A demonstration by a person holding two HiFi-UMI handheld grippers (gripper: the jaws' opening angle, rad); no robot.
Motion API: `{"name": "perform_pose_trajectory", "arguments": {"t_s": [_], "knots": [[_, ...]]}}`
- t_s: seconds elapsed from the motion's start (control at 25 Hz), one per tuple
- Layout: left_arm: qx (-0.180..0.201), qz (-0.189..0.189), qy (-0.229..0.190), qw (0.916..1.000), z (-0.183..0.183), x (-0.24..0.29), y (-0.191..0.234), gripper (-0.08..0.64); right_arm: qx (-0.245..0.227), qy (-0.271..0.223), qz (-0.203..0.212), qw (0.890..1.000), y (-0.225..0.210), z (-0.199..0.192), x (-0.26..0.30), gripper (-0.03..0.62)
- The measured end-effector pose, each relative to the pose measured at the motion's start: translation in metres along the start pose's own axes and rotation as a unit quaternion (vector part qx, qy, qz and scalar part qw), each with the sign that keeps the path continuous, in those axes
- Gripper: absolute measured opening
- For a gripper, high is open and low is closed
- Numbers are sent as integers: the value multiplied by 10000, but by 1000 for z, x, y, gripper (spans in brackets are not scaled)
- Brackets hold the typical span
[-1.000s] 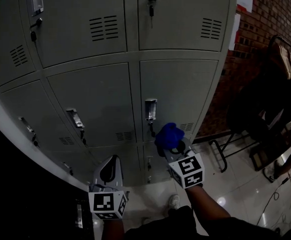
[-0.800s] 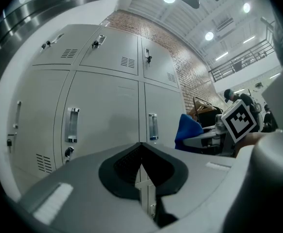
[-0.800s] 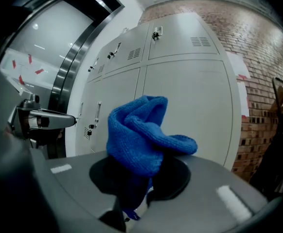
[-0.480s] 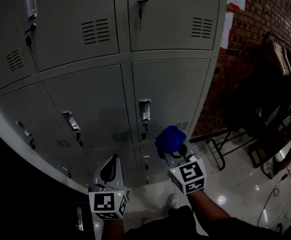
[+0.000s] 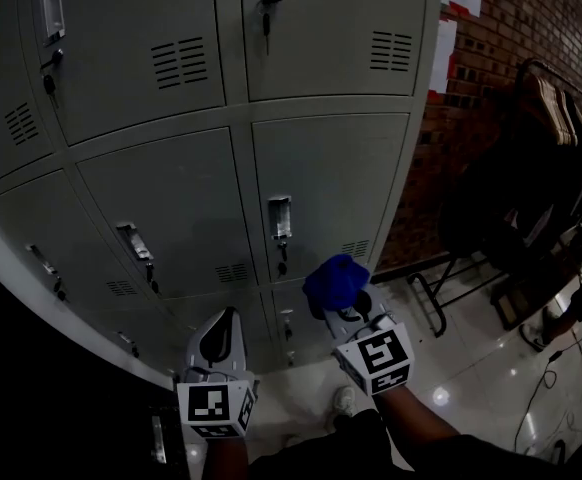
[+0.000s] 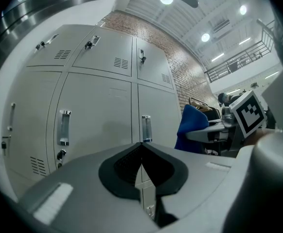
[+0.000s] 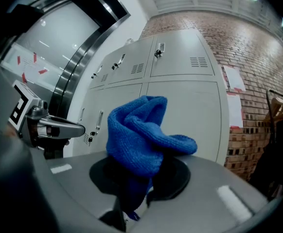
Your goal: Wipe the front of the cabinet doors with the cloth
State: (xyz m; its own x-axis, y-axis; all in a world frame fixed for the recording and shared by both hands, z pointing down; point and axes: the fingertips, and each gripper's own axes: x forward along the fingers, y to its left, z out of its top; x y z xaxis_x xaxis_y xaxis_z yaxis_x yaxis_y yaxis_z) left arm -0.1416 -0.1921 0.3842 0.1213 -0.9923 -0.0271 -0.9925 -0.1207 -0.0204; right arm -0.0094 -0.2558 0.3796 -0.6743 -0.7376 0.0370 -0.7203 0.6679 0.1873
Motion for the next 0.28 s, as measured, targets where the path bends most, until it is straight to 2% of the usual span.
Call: {"name": "perform_pose_trajectory", "arguments": {"t_s": [0.28], "knots": [[-15,19,-17,10000,8,1,-4,17,-7,-90,68,9999,3,4,-1,84]]}}
